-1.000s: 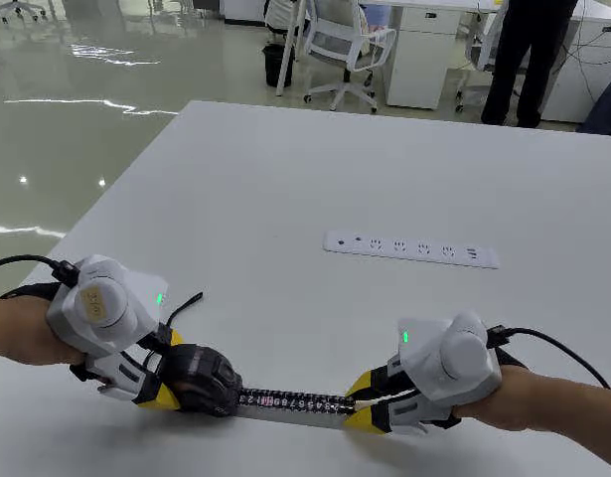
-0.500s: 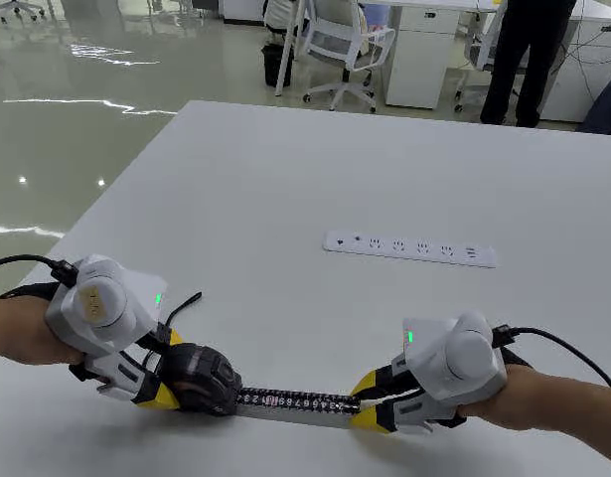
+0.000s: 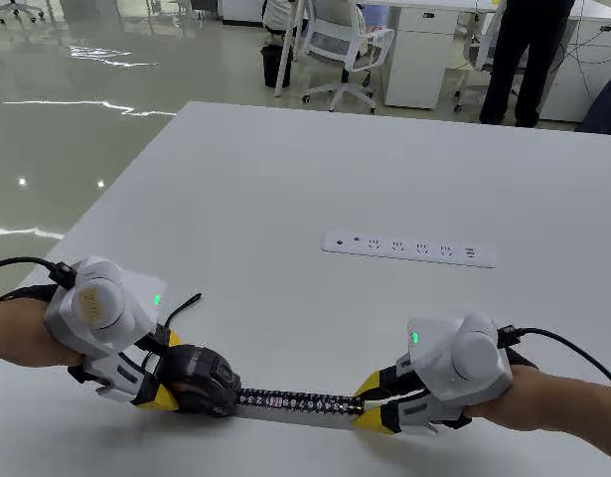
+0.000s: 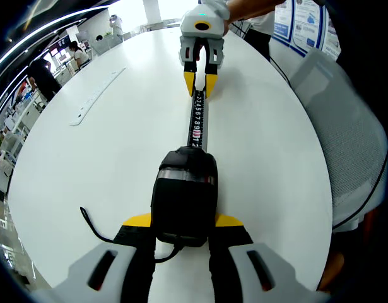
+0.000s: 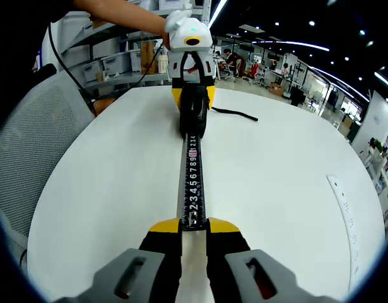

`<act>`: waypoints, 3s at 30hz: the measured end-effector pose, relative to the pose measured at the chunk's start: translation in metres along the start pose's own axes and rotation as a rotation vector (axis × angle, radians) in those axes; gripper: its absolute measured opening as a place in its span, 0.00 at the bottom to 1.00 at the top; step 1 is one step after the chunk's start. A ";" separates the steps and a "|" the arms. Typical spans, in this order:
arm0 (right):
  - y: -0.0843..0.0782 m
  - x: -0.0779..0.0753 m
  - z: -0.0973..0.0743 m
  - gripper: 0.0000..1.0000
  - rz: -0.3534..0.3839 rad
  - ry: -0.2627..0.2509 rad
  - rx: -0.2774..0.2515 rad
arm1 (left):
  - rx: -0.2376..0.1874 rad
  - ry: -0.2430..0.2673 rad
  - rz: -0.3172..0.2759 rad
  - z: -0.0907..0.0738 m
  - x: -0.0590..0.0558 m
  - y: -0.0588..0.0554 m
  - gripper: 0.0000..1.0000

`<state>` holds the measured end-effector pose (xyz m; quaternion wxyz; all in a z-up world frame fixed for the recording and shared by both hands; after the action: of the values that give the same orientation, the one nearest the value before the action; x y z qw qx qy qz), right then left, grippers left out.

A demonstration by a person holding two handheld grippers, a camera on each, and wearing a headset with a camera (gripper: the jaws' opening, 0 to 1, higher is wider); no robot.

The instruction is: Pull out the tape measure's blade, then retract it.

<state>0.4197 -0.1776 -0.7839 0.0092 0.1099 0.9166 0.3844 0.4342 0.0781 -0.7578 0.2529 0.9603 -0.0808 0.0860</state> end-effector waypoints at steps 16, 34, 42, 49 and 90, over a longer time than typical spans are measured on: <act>-0.003 0.000 -0.005 0.13 0.001 -0.003 0.002 | -0.002 0.002 -0.001 -0.001 -0.001 0.001 0.27; -0.008 0.000 -0.011 0.13 0.001 -0.005 0.008 | -0.004 0.003 -0.004 -0.002 -0.002 0.001 0.27; -0.009 -0.001 -0.014 0.13 -0.002 -0.005 0.011 | -0.003 0.003 -0.006 -0.002 -0.001 0.000 0.27; -0.011 -0.002 -0.016 0.13 -0.002 -0.007 0.013 | -0.003 0.004 -0.007 -0.002 0.000 -0.001 0.27; -0.029 -0.007 -0.033 0.13 0.008 -0.025 0.036 | -0.005 0.004 -0.012 -0.001 0.000 -0.001 0.27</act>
<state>0.4173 -0.2219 -0.7822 0.0172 0.1186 0.9228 0.3662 0.4339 0.0792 -0.7577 0.2557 0.9600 -0.0747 0.0861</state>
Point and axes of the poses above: the centre of the closed fingertips' face, and the gripper's own axes: z roughly forward along the fingers, x roughly to its left, y roughly out of its top, the point moved 6 cm from there along -z, roughly backward along the fingers, and after that the axes turned 12 degrees about z, right-handed, at the moved point
